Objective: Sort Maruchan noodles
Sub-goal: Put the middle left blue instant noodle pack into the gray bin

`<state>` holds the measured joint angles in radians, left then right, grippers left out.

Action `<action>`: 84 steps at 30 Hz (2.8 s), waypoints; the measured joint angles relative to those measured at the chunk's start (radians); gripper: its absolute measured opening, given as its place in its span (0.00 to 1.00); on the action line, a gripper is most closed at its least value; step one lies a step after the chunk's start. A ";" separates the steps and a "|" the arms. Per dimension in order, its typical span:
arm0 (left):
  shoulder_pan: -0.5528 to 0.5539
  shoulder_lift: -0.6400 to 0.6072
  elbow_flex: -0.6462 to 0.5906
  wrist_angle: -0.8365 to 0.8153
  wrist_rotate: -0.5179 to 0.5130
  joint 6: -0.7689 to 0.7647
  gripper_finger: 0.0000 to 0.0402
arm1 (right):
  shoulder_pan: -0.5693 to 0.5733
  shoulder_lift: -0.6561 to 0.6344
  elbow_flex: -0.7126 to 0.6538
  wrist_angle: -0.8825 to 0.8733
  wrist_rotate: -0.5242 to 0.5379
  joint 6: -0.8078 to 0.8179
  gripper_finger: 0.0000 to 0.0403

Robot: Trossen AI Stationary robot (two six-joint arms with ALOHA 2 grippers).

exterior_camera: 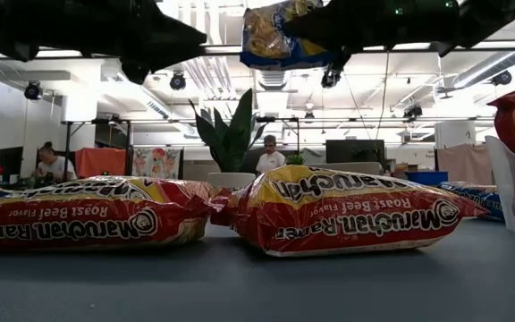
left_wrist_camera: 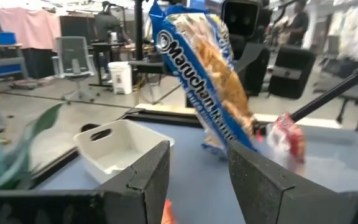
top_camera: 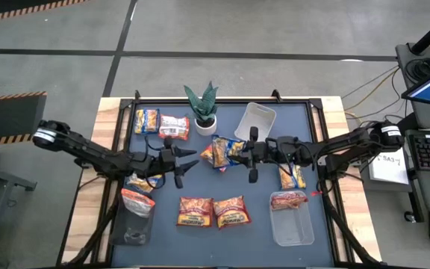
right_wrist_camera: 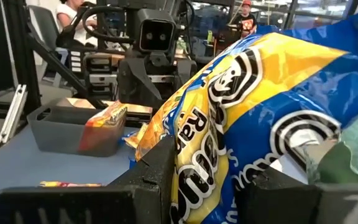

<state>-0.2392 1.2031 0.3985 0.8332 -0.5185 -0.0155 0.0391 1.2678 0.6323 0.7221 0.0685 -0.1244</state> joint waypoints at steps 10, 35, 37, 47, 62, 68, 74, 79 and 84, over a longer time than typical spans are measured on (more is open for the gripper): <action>-0.003 0.092 0.000 0.069 0.010 -0.085 0.36 | 0.000 0.002 0.000 0.061 -0.081 -0.033 0.22; -0.004 0.150 0.000 0.267 0.155 -0.042 0.64 | 0.022 0.055 0.000 0.156 -0.110 -0.079 0.18; -0.004 0.169 0.000 0.297 0.203 -0.029 0.69 | 0.022 0.084 0.000 0.189 -0.109 -0.084 0.18; -0.001 0.281 0.025 0.359 0.215 -0.026 0.77 | 0.022 0.183 0.001 0.263 -0.121 -0.138 0.17; 0.002 0.394 0.127 0.353 0.140 0.042 0.61 | 0.022 0.250 0.053 0.246 -0.128 -0.164 0.17; 0.003 0.388 0.116 0.345 0.095 0.041 0.39 | 0.019 0.246 0.056 0.247 -0.102 -0.125 0.20; 0.003 0.387 0.116 0.340 0.082 0.041 0.27 | 0.019 0.246 0.065 0.245 -0.082 -0.075 0.28; 0.003 0.387 0.115 0.330 0.051 0.066 0.33 | 0.019 0.245 0.083 0.212 -0.065 -0.031 0.42; 0.003 0.370 0.114 0.240 0.002 0.089 0.35 | 0.019 0.214 0.142 0.031 -0.011 -0.009 0.55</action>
<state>-0.2367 1.5733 0.5121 1.0736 -0.5161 0.0734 0.0582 1.4817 0.7740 0.7532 0.0577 -0.1331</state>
